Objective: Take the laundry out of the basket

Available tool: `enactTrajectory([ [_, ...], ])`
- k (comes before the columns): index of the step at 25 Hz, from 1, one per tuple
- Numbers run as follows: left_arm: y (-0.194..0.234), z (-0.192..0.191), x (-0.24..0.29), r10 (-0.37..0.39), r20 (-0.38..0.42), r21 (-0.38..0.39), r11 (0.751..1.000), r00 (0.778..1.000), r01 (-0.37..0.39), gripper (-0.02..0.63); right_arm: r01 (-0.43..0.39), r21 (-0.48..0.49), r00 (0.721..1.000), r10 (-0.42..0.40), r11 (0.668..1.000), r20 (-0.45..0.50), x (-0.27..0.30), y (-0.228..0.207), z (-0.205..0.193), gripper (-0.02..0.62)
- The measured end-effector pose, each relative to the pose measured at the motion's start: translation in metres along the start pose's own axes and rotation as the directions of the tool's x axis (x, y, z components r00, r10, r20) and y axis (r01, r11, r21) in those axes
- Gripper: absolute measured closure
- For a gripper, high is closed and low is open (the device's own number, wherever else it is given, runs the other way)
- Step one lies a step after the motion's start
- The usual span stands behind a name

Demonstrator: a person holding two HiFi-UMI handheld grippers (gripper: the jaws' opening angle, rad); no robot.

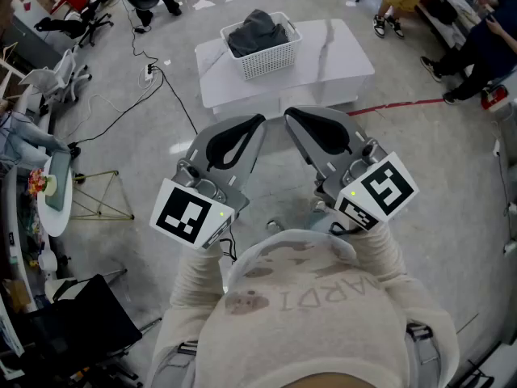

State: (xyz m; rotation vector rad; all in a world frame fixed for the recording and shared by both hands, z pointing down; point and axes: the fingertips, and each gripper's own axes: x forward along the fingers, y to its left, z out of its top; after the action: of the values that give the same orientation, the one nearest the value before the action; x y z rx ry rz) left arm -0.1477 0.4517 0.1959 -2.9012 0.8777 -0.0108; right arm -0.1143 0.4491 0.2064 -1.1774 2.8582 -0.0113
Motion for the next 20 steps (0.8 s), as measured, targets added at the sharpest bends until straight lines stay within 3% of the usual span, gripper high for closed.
enactTrajectory([
  [14, 0.019, 0.001, -0.026, -0.003, 0.038, 0.005, 1.000, 0.999, 0.003, 0.606, 0.022, -0.024, 1.000, -0.023, 0.999, -0.011, 0.021, 0.020, 0.002, 0.568],
  [20, 0.029, -0.005, -0.027, 0.007, 0.053, -0.007, 1.000, 0.999, -0.006, 0.606, 0.046, 0.019, 0.999, -0.046, 0.999, 0.013, 0.022, 0.010, 0.000, 0.568],
])
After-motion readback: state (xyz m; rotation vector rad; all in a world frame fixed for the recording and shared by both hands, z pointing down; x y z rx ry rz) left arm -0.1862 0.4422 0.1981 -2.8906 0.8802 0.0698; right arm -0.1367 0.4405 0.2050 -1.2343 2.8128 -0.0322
